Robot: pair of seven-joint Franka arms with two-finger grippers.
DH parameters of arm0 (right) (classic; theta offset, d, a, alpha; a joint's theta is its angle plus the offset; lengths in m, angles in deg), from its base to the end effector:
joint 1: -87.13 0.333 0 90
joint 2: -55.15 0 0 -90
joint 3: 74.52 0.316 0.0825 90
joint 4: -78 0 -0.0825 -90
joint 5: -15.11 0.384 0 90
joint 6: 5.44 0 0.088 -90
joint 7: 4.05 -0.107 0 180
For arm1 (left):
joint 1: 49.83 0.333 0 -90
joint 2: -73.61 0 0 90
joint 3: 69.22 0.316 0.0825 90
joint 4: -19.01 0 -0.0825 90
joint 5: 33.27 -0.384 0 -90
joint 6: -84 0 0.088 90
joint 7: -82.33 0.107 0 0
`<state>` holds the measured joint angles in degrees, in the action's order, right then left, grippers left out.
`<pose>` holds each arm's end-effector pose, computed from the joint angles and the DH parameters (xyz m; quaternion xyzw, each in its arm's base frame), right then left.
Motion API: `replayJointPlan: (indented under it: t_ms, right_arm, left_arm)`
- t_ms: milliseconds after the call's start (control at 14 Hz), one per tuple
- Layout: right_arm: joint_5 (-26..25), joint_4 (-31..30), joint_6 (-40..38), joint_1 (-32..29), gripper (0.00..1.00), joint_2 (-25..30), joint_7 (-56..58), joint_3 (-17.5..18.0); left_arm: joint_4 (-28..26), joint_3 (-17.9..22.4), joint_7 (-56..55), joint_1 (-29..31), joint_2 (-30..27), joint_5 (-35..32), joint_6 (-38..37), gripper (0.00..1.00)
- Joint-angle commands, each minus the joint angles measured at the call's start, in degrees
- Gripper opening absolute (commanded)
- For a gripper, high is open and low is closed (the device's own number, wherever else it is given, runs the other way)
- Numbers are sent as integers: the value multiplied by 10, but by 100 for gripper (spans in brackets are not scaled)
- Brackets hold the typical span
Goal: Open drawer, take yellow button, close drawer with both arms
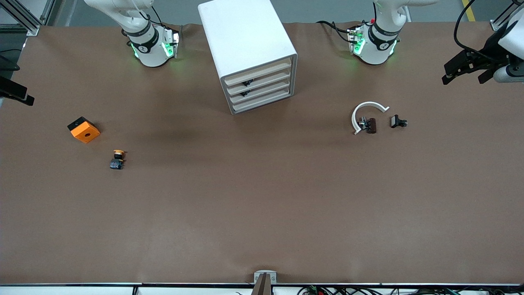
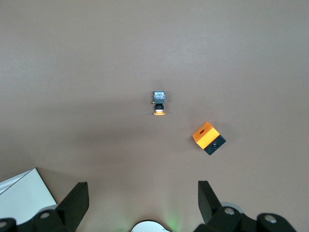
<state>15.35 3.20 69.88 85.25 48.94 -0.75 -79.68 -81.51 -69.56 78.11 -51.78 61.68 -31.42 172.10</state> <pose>0.5557 -0.0645 0.6647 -0.9983 0.0321 0.0495 0.0016 0.4838 -0.0232 0.6435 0.9997 0.0164 -0.0052 0.0153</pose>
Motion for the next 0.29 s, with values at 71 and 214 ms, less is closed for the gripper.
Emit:
replayJointPlan:
  t_ms: [71, 214]
  right_arm:
    - [-28, -7, 4, 20, 100, 9, 4, 1]
    - [-28, -8, 4, 16, 100, 9, 2, 2]
  left_arm:
    - [25, -4, -1, -3, 6, -10, -22, 100]
    - [25, -4, -3, -2, 6, -10, -24, 100]
